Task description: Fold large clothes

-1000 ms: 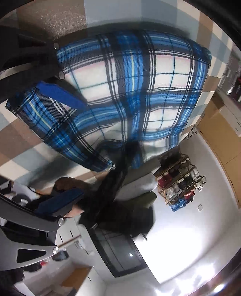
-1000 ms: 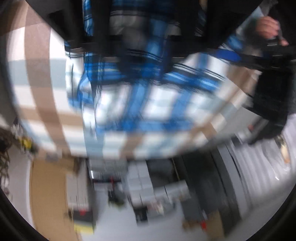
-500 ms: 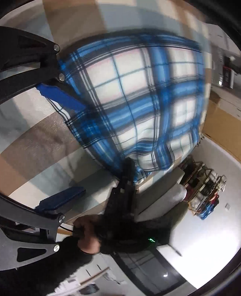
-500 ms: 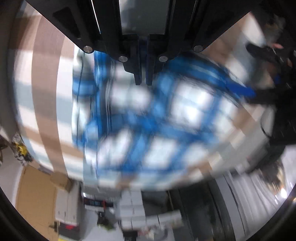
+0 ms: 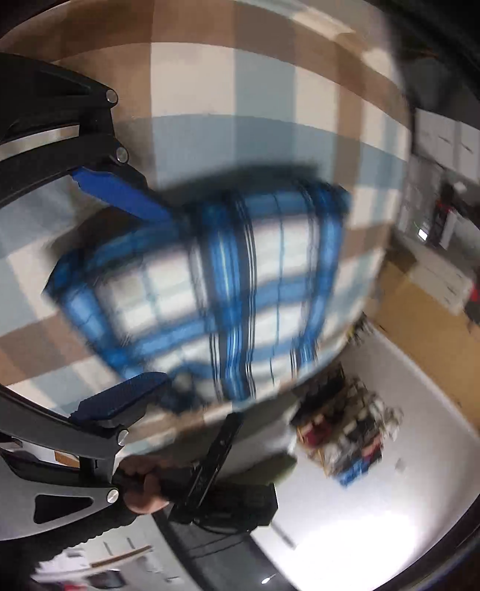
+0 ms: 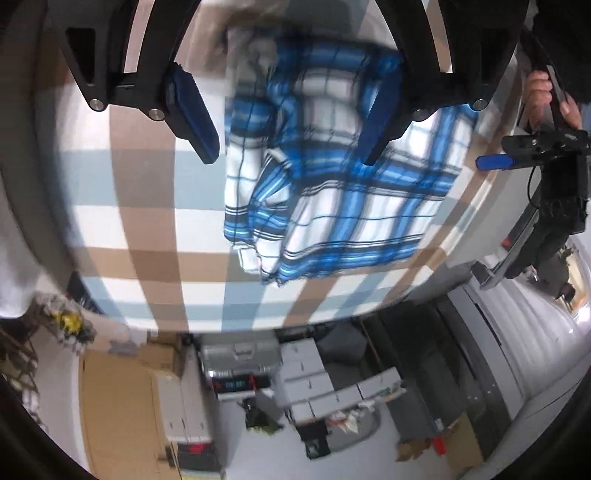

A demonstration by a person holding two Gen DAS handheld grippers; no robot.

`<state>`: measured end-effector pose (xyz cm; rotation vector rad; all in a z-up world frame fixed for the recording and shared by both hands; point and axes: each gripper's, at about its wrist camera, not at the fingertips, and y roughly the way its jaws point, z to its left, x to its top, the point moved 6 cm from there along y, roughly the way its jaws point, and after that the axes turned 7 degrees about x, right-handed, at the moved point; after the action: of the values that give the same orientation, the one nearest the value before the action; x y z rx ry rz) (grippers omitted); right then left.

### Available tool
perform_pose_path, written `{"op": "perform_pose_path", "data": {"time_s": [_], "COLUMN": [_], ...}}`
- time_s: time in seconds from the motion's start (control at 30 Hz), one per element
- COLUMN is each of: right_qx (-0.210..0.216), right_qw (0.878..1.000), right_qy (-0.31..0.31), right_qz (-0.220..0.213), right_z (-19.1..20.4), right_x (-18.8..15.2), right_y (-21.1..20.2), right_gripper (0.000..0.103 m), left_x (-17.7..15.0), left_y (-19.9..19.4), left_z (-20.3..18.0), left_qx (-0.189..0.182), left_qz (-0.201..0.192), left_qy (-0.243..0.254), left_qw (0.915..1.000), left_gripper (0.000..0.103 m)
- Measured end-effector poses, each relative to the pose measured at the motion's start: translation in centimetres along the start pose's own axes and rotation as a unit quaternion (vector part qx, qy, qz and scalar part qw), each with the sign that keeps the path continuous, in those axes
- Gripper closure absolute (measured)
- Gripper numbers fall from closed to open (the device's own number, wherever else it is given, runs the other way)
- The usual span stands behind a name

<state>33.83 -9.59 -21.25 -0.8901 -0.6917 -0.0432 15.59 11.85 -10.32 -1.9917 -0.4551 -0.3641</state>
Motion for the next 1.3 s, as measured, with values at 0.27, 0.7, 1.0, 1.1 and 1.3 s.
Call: {"op": "perform_pose_path", "data": {"time_s": [0.27, 0.7, 1.0, 1.1, 1.3], "right_qx": [0.020, 0.110, 0.054, -0.001, -0.084], "right_qw": [0.998, 0.988, 0.993, 0.992, 0.981], "right_qy": [0.034, -0.025, -0.105, -0.129, -0.150], "right_qz": [0.041, 0.101, -0.023, 0.010, 0.091], "right_z": [-1.7, 6.9, 8.9, 9.8, 6.2], "right_x": [-0.7, -9.8, -0.6, 0.7, -2.1], "right_y": [3.2, -0.9, -6.6, -2.1, 4.6], "right_gripper": [0.059, 0.068, 0.074, 0.084, 0.103], "left_x": [-2.0, -7.7, -7.3, -8.0, -9.1], "left_y": [2.9, -5.4, -6.9, -3.7, 0.0], "left_z": [-0.2, 2.7, -2.3, -3.1, -3.6], "left_qx": [-0.011, 0.053, 0.074, 0.083, 0.158], "left_qz": [0.041, 0.014, -0.062, -0.036, -0.024], "left_qy": [0.001, 0.009, 0.079, 0.107, 0.158], "left_qw": [0.9991, 0.9985, 0.9922, 0.9901, 0.9746], "left_gripper": [0.037, 0.040, 0.040, 0.040, 0.040]}}
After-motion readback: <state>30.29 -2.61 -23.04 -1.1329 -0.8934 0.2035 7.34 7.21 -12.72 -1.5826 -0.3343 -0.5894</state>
